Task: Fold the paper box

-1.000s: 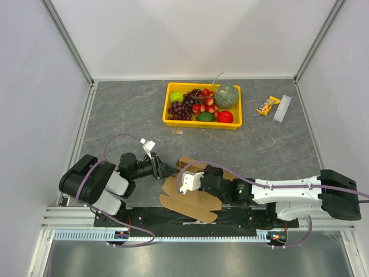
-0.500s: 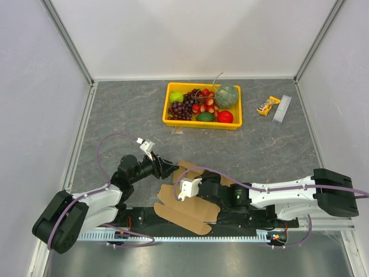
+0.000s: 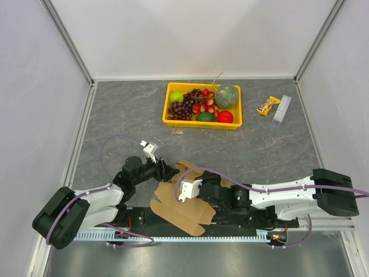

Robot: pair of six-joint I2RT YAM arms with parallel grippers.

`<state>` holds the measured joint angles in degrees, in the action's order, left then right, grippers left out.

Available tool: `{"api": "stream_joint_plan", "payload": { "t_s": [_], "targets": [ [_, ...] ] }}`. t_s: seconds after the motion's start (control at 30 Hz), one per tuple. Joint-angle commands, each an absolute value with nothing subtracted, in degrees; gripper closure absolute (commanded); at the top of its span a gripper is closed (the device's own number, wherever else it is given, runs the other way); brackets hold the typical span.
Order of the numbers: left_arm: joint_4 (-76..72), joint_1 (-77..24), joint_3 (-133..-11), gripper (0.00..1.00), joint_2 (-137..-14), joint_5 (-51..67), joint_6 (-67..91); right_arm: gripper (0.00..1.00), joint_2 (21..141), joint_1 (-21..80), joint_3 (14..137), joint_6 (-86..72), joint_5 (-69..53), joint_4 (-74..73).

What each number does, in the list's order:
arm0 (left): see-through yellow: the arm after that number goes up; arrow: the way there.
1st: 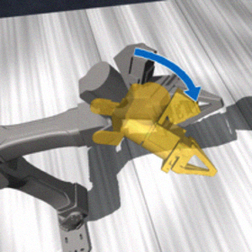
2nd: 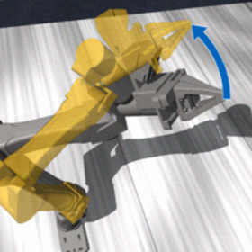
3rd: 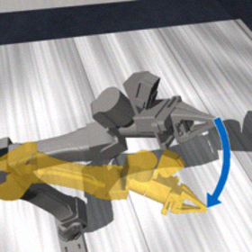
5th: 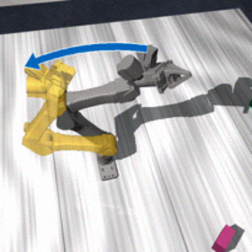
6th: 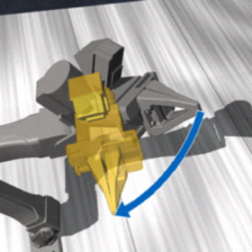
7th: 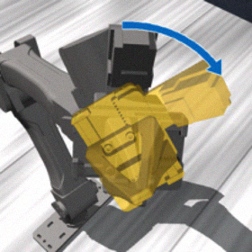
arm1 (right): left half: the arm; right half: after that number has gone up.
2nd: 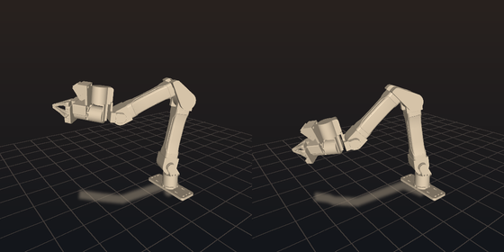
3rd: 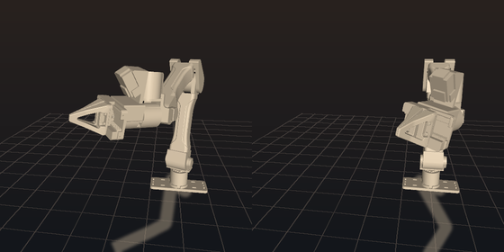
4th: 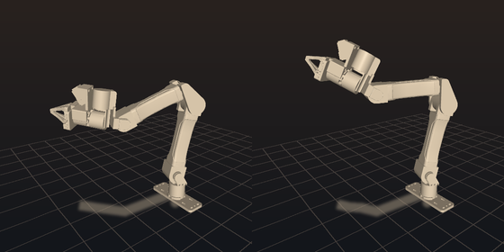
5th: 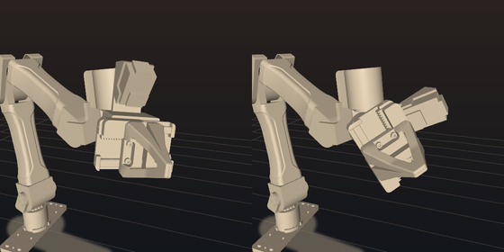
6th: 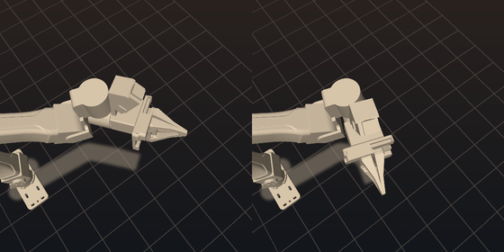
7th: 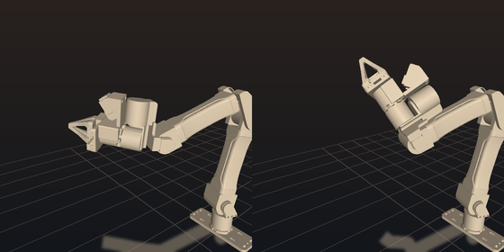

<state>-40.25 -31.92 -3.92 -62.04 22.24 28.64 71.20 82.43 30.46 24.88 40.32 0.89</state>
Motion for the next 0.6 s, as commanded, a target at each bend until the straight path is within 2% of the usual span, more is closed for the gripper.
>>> {"api": "stream_joint_plan", "payload": {
  "t_s": [0.0, 0.57],
  "targets": [
    [-39.73, -33.22, -4.83, 0.39, -63.02, 17.94, 25.93, 0.78, 69.70, 83.23, 29.53, 23.56, 39.47, 4.22],
    [-39.81, -37.70, -4.48, 0.43, -62.49, 8.79, 26.10, 0.77, 70.13, 87.18, 32.16, 23.12, 39.55, 3.08]
  ]
}}
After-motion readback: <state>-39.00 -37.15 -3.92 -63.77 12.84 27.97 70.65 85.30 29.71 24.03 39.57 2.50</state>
